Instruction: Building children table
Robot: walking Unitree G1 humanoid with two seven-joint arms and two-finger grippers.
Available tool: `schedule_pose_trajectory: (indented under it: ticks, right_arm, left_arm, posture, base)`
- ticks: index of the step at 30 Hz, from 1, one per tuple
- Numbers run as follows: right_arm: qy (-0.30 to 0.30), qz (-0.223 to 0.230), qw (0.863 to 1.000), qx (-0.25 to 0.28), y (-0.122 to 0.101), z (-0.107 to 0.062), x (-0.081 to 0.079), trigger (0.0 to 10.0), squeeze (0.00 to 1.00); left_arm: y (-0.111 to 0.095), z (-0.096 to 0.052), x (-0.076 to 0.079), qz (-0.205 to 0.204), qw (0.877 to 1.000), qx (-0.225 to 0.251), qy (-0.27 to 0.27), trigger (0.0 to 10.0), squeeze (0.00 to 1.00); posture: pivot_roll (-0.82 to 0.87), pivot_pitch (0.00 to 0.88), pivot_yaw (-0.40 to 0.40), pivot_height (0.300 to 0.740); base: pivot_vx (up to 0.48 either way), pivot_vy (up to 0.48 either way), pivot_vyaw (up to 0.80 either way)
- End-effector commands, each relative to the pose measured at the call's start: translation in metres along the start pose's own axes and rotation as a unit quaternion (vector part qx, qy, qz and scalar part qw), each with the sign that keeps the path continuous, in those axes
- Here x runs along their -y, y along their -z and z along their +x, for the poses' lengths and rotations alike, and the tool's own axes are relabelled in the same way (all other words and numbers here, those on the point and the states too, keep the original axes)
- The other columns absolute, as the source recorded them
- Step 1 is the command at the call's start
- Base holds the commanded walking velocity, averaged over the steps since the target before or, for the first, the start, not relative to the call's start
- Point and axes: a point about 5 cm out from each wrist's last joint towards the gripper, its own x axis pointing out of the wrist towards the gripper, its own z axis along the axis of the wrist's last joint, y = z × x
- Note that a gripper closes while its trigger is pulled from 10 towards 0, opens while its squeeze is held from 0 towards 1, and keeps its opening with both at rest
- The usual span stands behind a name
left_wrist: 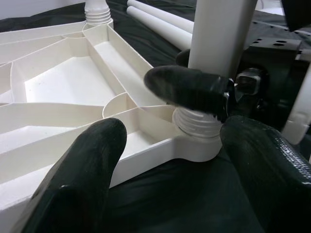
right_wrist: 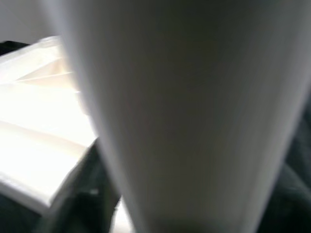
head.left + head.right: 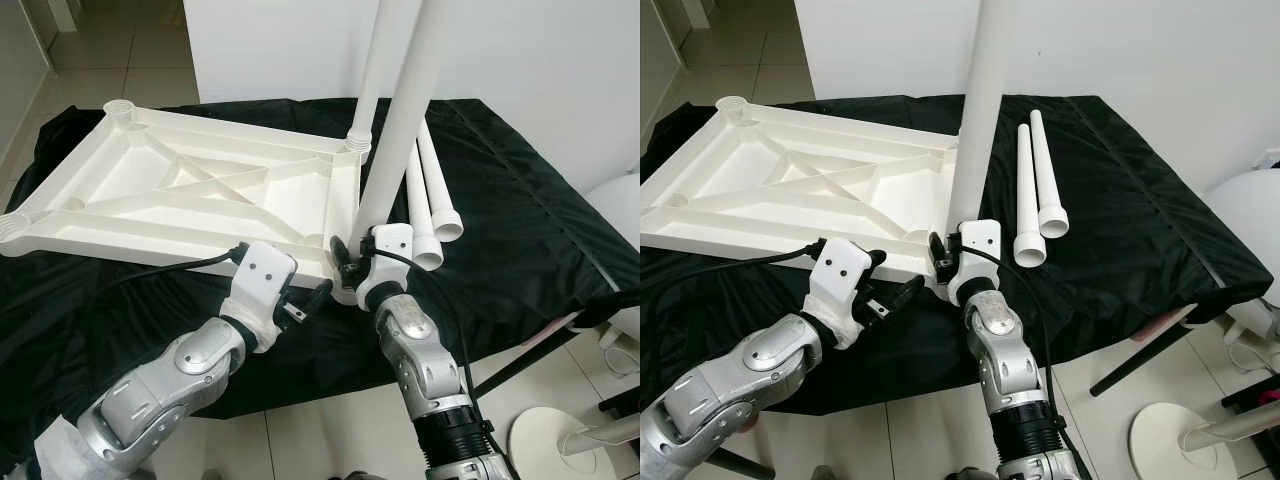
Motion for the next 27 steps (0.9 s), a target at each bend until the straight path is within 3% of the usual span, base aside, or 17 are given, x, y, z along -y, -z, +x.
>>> schedule_pose_trajectory:
  ticks: [1,6,7,8,9,11,14,19,27]
  right_arm:
    - [-0.008,0.0,1.0,-0.003,0.002,-0.003,0.003,10.0,1.0]
    - [-0.007,-0.01,1.0,0.0,-0.003,-0.005,0.013,10.0,1.0]
    - [-0.022,-0.028,0.999,0.004,-0.004,-0.007,0.018,10.0,0.68]
    - [-0.022,-0.028,0.999,0.004,-0.004,-0.007,0.018,10.0,0.68]
    - [-0.047,-0.033,0.998,0.001,-0.005,-0.009,0.024,10.0,0.0]
    - [-0.103,-0.057,0.993,0.006,-0.01,-0.012,0.033,10.0,0.0]
    - [-0.125,-0.065,0.99,0.008,-0.012,-0.013,0.037,10.0,0.0]
    - [-0.213,-0.093,0.973,0.001,-0.015,-0.007,0.045,10.0,0.0]
    - [-0.259,-0.134,0.957,-0.011,-0.011,0.009,0.041,10.0,0.0]
  left_arm:
    - [-0.003,-0.003,0.015,0.007,0.988,0.007,0.154,10.0,0.0]
    - [-0.003,-0.003,0.014,0.007,0.988,0.007,0.152,10.0,0.0]
    - [-0.003,-0.004,0.014,0.006,0.988,0.007,0.151,10.0,0.0]
    - [-0.003,-0.004,0.014,0.006,0.988,0.007,0.151,10.0,0.0]
    - [-0.003,-0.004,0.014,0.006,0.989,0.006,0.15,10.0,0.0]
    - [-0.003,-0.004,0.013,0.006,0.989,0.006,0.148,10.0,0.0]
    - [-0.003,-0.004,0.012,0.005,0.989,0.006,0.146,10.0,0.0]
    - [-0.003,-0.004,0.01,0.005,0.99,0.007,0.143,10.0,0.0]
    - [-0.006,-0.002,0.009,0.007,0.99,0.011,0.142,10.0,0.0]
  posture:
    - [0.03,0.073,-0.049,0.74]
    - [0.03,0.075,-0.049,0.74]
    - [0.03,0.077,-0.049,0.74]
    - [0.03,0.077,-0.049,0.74]
    - [0.03,0.081,-0.048,0.74]
    - [0.03,0.085,-0.045,0.74]
    - [0.02,0.087,-0.041,0.74]
    - [0.02,0.086,-0.033,0.74]
    - [0.03,0.084,-0.036,0.74]
  base:
    - [0.0,0.0,0.0]
    - [0.0,0.0,0.0]
    - [0.0,0.0,0.0]
    - [0.0,0.0,0.0]
    - [0.0,0.0,0.0]
    - [0.0,0.0,0.0]
    - [0.0,0.0,0.0]
    - [0.0,0.0,0.0]
    - [0.0,0.0,0.0]
